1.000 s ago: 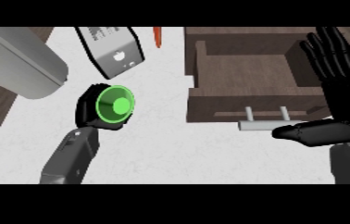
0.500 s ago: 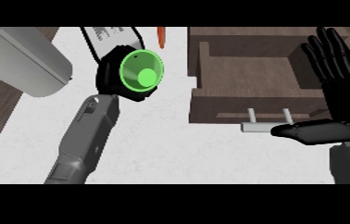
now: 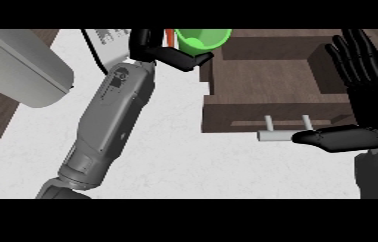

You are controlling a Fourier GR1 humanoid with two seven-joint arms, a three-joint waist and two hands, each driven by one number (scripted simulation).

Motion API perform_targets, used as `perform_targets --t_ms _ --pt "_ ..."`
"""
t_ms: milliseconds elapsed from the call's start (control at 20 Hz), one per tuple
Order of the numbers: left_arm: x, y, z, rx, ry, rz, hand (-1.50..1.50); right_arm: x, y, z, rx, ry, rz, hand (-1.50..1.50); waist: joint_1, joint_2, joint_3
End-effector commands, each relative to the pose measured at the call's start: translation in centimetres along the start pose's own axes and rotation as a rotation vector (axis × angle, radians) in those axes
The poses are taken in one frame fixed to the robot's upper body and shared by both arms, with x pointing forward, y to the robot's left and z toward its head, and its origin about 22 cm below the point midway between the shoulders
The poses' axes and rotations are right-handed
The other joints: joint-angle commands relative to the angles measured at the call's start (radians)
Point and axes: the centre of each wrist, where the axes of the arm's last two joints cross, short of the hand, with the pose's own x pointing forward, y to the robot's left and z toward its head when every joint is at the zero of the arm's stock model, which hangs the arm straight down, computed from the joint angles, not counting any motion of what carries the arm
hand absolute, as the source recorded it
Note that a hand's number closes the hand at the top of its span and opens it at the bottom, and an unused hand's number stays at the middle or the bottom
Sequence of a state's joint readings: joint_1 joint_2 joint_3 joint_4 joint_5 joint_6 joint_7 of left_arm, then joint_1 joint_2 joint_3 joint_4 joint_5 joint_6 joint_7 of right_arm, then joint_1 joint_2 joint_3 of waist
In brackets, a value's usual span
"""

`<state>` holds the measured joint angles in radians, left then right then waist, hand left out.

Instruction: Pick up the cup, place it into the drawer and close the drawer

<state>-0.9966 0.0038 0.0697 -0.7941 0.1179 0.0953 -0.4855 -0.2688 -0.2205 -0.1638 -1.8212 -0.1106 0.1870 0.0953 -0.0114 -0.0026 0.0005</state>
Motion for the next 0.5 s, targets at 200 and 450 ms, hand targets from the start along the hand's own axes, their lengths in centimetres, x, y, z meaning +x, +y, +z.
perform_targets --t_ms 200,450 --pt "3.8 -5.7 -5.1 0.006 0.159 -0.075 1.50 0.3 0.4 0.5 0.020 -0.017 0.007 -1.50 -0.029 0.004 0.000" --pt "2.3 -6.5 -5.5 0.019 0.261 -0.175 1.50 0.0 -0.2 -1.0 0.015 -0.032 -0.018 -1.50 -0.056 0.018 0.001"
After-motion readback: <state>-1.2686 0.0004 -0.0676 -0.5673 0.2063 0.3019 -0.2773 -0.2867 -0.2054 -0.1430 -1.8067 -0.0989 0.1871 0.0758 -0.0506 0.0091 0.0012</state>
